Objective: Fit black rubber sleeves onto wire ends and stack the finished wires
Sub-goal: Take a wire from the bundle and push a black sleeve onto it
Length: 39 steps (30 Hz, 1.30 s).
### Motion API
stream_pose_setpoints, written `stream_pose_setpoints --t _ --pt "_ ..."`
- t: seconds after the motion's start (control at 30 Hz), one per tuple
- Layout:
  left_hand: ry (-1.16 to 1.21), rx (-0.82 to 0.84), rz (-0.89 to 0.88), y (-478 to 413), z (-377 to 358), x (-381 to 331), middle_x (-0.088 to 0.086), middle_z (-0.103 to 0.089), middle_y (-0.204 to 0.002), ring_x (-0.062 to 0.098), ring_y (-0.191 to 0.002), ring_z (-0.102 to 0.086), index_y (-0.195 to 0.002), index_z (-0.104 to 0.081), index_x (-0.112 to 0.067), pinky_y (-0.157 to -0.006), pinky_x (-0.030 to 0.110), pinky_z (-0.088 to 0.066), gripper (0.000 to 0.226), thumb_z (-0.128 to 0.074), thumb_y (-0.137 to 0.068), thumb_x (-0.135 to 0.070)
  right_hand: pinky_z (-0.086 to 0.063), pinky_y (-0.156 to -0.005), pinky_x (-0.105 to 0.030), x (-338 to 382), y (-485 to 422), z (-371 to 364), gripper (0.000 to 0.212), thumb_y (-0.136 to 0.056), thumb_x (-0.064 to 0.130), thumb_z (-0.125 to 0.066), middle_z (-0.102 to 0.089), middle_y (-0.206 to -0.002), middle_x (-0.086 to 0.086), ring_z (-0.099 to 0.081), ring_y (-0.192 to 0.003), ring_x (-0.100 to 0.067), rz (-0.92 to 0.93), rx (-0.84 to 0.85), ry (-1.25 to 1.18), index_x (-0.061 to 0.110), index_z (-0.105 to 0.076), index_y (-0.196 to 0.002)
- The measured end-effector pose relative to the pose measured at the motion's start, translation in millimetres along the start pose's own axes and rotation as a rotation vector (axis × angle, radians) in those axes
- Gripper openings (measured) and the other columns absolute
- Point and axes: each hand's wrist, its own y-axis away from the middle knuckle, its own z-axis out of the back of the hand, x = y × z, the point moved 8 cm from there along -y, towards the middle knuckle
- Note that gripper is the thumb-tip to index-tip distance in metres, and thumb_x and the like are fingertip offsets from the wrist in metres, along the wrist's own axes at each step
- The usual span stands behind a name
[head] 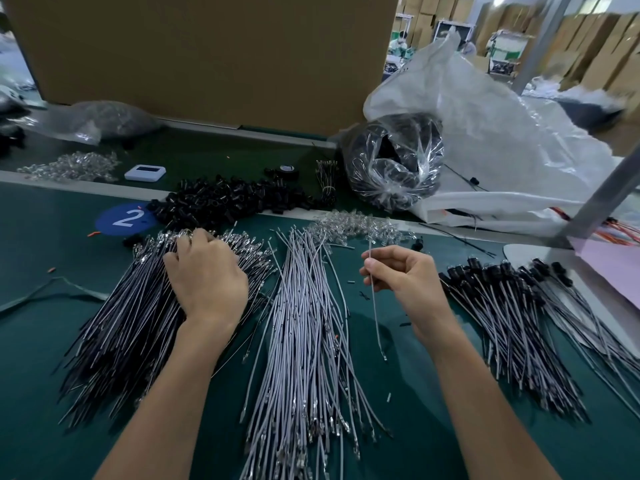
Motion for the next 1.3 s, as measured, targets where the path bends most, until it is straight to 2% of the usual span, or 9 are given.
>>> stream_pose_setpoints --t 0.1,0.2,0.27,0.53,0.87,1.0,1.07,1.2,1.3 --pt "0.152 -0.006 -0.074 0.1 4.9 -6.3 0.007 -0.067 -0.107 0.027 -0.103 -0.058 -0.094 -0.073 -0.015 -0.088 0.04 -0.044 0.014 -0.068 -0.091 -0.027 -0.053 -0.06 -0.019 -0.1 -0.5 -0.4 0.01 -0.088 0.0 -0.067 -0.074 -0.073 -0.006 -0.066 -0.063 -0.012 -0.001 0.001 0.008 0.008 -0.072 -0.089" --pt "0.286 0.318 -0.102 5.5 -8.9 -14.7 -0.006 -0.069 -0.079 0.012 -0.071 -0.062 -0.08 -0.073 -0.026 -0.059 0.026 -0.045 0.011 -0.077 -0.083 -0.036 -0.053 -0.06 -0.019 -0.4 -0.1 -1.0 0.01 -0.088 0.0 -0.066 -0.074 -0.073 -0.005 -0.066 -0.063 -0.012 0.001 -0.001 0.02 0.008 -0.072 -0.088" --pt "0.133 0.448 -0.147 12.1 -17.5 -19.2 -0.006 -0.069 -0.081 0.013 -0.072 -0.061 -0.08 -0.073 -0.027 -0.06 0.025 -0.043 0.016 -0.078 -0.08 -0.042 -0.053 -0.06 -0.02 -0.2 0.1 -1.4 0.01 -0.088 0.0 -0.067 -0.074 -0.072 -0.005 -0.066 -0.064 -0.013 0.003 -0.003 0.028 0.009 -0.072 -0.088" --pt "0.024 0.401 -0.211 20.9 -14.7 -32.2 0.0 -0.071 -0.089 0.023 -0.084 -0.066 -0.086 -0.076 -0.021 -0.063 0.028 -0.042 0.01 -0.069 -0.085 -0.014 -0.054 -0.061 -0.019 -0.2 1.3 -2.8 0.009 -0.088 0.001 -0.067 -0.074 -0.072 -0.004 -0.067 -0.063 -0.012 0.002 0.005 0.047 0.009 -0.072 -0.088" --pt "0.106 0.317 -0.128 16.1 9.2 -18.2 0.004 -0.067 -0.072 0.023 -0.068 -0.064 -0.081 -0.075 -0.013 -0.065 0.032 -0.056 0.007 -0.071 -0.085 -0.017 -0.055 -0.062 -0.02 1.6 3.2 -3.8 0.008 -0.088 0.002 -0.068 -0.074 -0.074 -0.006 -0.067 -0.064 -0.012 -0.006 0.016 0.043 0.008 -0.073 -0.09" --pt "0.471 0.139 -0.104 25.2 35.8 -18.5 -0.004 -0.071 -0.067 0.008 -0.061 -0.067 -0.09 -0.078 -0.017 -0.058 0.018 -0.051 0.014 -0.07 -0.081 -0.01 -0.054 -0.062 -0.021 7.8 8.2 -16.2 0.005 -0.084 0.005 -0.073 -0.074 -0.074 -0.008 -0.067 -0.066 -0.016 0.031 0.066 -0.043 0.009 -0.075 -0.086" --pt "0.772 0.242 -0.092 45.4 30.9 -39.8 -0.011 -0.071 -0.068 -0.002 -0.058 -0.067 -0.094 -0.078 -0.02 -0.054 0.008 -0.05 0.02 -0.072 -0.08 -0.007 -0.053 -0.061 -0.021 12.2 11.8 -24.4 0.006 -0.078 0.013 -0.077 -0.072 -0.072 -0.009 -0.065 -0.064 -0.015 0.058 0.088 -0.147 0.01 -0.077 -0.083" --pt "1.053 0.352 -0.022 73.0 7.3 -71.9 -0.009 -0.074 -0.068 0.001 -0.064 -0.07 -0.086 -0.079 -0.021 -0.07 0.023 -0.059 0.015 -0.072 -0.082 -0.009 -0.054 -0.065 -0.023 11.7 15.2 -32.3 0.016 -0.069 0.022 -0.078 -0.072 -0.075 -0.009 -0.065 -0.065 -0.015 0.035 0.111 -0.297 0.012 -0.079 -0.081" --pt "1.079 0.289 -0.007 77.4 1.0 -75.3 -0.012 -0.073 -0.066 -0.003 -0.062 -0.068 -0.085 -0.08 -0.021 -0.067 0.018 -0.056 0.011 -0.073 -0.082 -0.014 -0.053 -0.065 -0.021 9.6 15.2 -33.8 0.014 -0.067 0.02 -0.078 -0.072 -0.075 -0.007 -0.065 -0.065 -0.013 0.01 0.126 -0.332 0.012 -0.08 -0.079"
